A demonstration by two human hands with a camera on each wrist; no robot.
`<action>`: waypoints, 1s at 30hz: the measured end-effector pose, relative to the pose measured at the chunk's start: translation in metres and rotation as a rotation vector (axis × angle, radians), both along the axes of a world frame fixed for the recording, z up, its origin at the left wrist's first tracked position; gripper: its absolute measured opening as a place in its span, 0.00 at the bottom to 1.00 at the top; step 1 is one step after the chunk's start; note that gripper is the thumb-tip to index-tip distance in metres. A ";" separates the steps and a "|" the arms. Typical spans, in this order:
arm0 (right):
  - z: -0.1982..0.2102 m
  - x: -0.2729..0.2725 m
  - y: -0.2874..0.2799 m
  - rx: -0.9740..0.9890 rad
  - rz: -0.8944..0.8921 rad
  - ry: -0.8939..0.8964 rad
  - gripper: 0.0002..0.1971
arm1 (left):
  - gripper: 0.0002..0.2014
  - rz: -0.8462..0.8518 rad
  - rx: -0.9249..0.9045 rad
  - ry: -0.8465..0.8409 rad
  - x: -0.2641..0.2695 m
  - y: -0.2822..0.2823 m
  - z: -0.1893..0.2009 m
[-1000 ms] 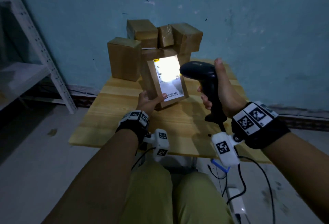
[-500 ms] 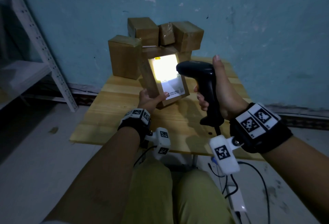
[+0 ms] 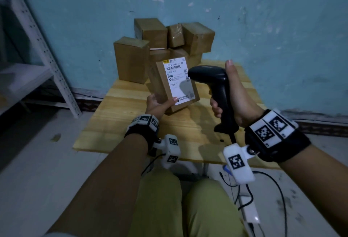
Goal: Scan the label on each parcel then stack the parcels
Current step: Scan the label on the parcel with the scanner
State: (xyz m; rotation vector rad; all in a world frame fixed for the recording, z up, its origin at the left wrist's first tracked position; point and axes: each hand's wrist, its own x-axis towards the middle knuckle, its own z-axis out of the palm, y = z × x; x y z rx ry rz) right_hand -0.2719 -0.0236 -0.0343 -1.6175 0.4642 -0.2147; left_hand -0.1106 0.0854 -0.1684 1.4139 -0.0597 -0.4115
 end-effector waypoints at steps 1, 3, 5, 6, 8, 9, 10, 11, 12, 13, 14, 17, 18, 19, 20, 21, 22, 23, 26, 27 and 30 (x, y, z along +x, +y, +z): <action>-0.001 0.000 -0.001 -0.001 0.002 0.003 0.39 | 0.41 0.002 0.006 0.000 0.001 0.000 0.000; -0.001 0.000 -0.002 0.003 0.006 0.011 0.39 | 0.41 -0.004 0.004 0.004 0.000 0.000 0.002; -0.001 0.000 -0.002 0.002 0.011 0.014 0.39 | 0.42 -0.014 -0.003 0.015 0.000 0.000 0.001; -0.001 0.000 -0.002 -0.001 0.013 0.013 0.39 | 0.43 -0.016 -0.003 0.018 0.000 0.001 0.002; -0.001 0.000 -0.001 -0.001 0.017 0.008 0.39 | 0.48 -0.016 -0.002 0.014 -0.002 0.002 0.004; -0.001 -0.001 -0.001 0.002 0.020 0.005 0.38 | 0.51 -0.024 0.002 0.017 -0.003 0.003 0.005; 0.000 -0.001 -0.001 0.006 0.026 0.000 0.37 | 0.54 -0.031 0.013 0.017 -0.003 0.004 0.005; 0.000 -0.002 -0.001 0.009 0.033 -0.007 0.36 | 0.54 -0.037 0.019 0.016 -0.004 0.005 0.006; 0.000 -0.002 -0.001 0.014 0.038 -0.014 0.35 | 0.53 -0.048 0.018 0.011 -0.005 0.005 0.007; 0.000 -0.002 -0.001 0.015 0.036 -0.019 0.35 | 0.53 -0.044 0.013 0.008 -0.003 0.004 0.004; 0.000 -0.002 -0.001 0.012 0.031 -0.019 0.34 | 0.56 -0.034 0.008 0.003 -0.001 0.003 0.002; -0.001 -0.001 0.000 0.004 0.018 -0.009 0.33 | 0.63 -0.021 -0.006 -0.010 0.007 0.000 -0.008; -0.001 0.000 0.001 0.006 0.014 -0.007 0.34 | 0.61 -0.024 -0.009 0.002 -0.003 0.003 0.005; -0.001 0.000 0.001 0.011 0.011 -0.006 0.35 | 0.56 -0.024 -0.005 0.021 -0.009 0.004 0.013; -0.001 0.000 0.001 0.015 0.010 -0.006 0.35 | 0.52 -0.019 0.000 0.025 -0.011 0.005 0.015; -0.001 0.000 0.002 0.019 0.010 -0.008 0.35 | 0.50 -0.017 0.005 0.029 -0.011 0.005 0.016; -0.001 0.000 0.002 0.020 0.012 -0.012 0.35 | 0.52 -0.020 0.006 0.027 -0.011 0.005 0.016; -0.002 0.000 0.001 0.018 0.012 -0.014 0.35 | 0.55 -0.021 0.000 0.026 -0.010 0.006 0.016; -0.002 0.000 -0.001 0.022 0.007 -0.026 0.35 | 0.60 -0.048 0.020 0.017 -0.009 0.003 0.017; -0.003 0.000 -0.003 0.032 0.004 -0.028 0.35 | 0.60 -0.071 0.042 0.019 -0.010 0.002 0.019; -0.007 0.003 -0.010 0.039 -0.001 -0.037 0.35 | 0.53 -0.109 0.105 0.014 -0.014 -0.007 0.025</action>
